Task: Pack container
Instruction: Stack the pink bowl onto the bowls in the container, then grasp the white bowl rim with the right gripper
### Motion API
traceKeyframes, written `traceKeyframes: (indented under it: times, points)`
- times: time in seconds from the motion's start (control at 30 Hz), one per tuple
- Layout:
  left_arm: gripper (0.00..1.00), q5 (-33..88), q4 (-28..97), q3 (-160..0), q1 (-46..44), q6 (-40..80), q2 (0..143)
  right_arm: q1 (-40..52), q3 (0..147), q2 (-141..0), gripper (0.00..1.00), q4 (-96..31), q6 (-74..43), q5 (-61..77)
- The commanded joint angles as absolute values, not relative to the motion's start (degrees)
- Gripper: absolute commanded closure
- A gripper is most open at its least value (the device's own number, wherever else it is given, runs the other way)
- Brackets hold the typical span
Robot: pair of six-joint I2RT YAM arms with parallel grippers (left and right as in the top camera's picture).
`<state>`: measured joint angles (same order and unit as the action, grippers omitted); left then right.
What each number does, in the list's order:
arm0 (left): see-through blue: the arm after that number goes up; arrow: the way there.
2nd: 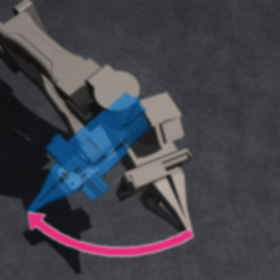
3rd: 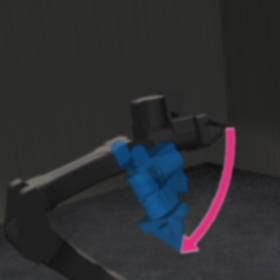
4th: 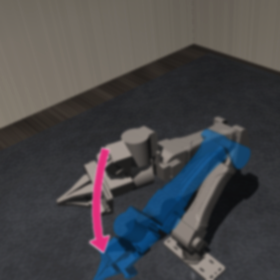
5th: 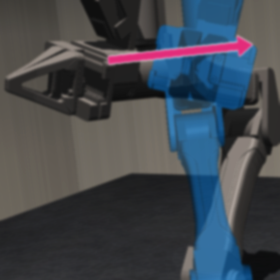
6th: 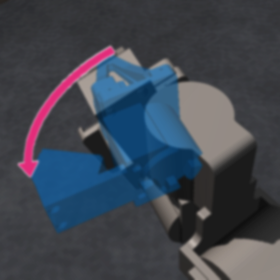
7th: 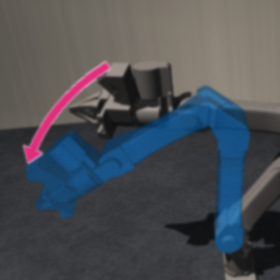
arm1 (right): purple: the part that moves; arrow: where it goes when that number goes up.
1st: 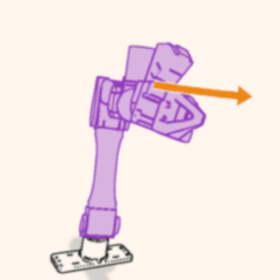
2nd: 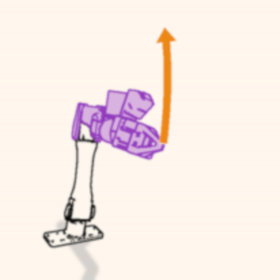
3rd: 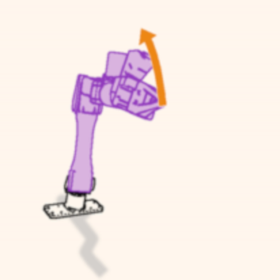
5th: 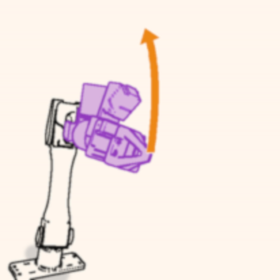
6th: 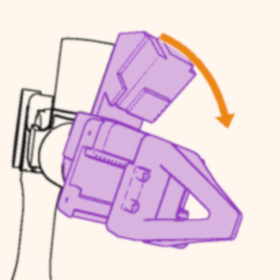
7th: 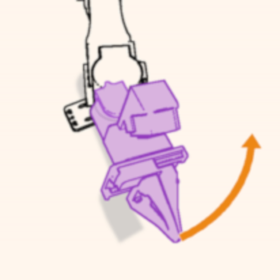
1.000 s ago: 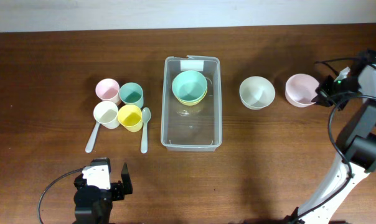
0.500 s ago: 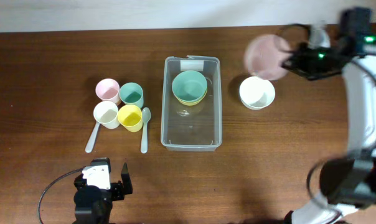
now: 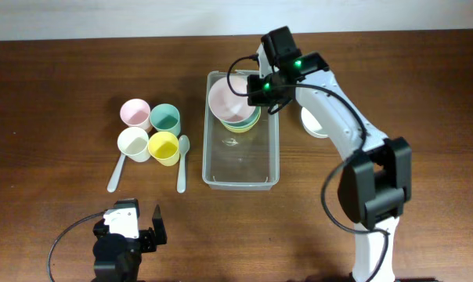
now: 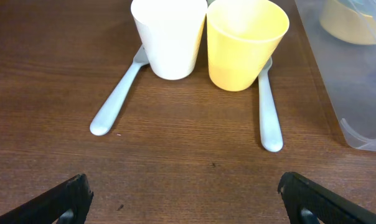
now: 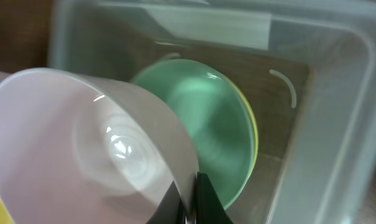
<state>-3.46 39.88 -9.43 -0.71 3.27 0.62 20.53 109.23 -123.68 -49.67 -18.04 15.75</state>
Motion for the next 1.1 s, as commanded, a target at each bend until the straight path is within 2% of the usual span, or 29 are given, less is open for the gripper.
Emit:
traceKeyframes:
  times: [0.0, 0.03, 0.07, 0.1, 0.2, 0.33, 0.47, 0.63, 0.77, 0.9, 1.07]
  points:
    - [0.00, -3.90, 39.88, -9.21, -0.47, 3.01, 0.34, 20.23, 109.16, -125.21, 0.96, -48.75, -19.16, 14.72]
    - [0.00, -3.90, 39.88, -9.21, -0.47, 3.01, 0.34, 20.18, 109.19, -125.19, 0.88, -48.60, -18.87, 14.55]
    - [0.00, -3.90, 39.88, -9.21, -0.47, 3.01, 0.34, 20.18, 109.65, -124.62, 0.74, -48.66, -18.41, 14.57]
    - [0.00, -3.90, 39.88, -9.21, -0.47, 3.01, 0.34, 20.18, 110.54, -123.87, 0.64, -49.06, -17.82, 14.55]
    - [0.00, -3.90, 39.88, -9.21, -0.47, 3.01, 0.34, 20.12, 114.96, -120.46, 0.60, -53.34, -15.22, 14.52]
    - [0.00, -3.90, 39.88, -9.21, -0.47, 3.01, 0.34, 16.71, 120.66, -113.60, 0.60, -61.39, -15.97, 11.16]
    - [0.00, -3.90, 39.88, -9.21, -0.47, 3.01, 0.34, 7.97, 121.08, -110.13, 0.59, -68.42, -15.97, 11.09]
    - [0.00, -3.90, 39.88, -9.21, -0.47, 3.01, 0.34, -3.75, 118.26, -111.74, 0.51, -74.43, -15.86, 11.09]
    - [0.00, -3.90, 39.88, -9.21, -0.47, 3.01, 0.34, -7.73, 110.87, -115.02, 0.49, -71.96, -14.98, 12.10]
    - [0.00, -3.90, 39.88, -9.21, -0.47, 3.01, 0.34, -7.88, 103.02, -118.39, 0.49, -63.94, -10.48, 16.97]
    - [0.00, -3.90, 39.88, -9.21, -0.47, 3.01, 0.34, -9.23, 95.00, -121.19, 0.50, -54.74, -11.16, 19.81]
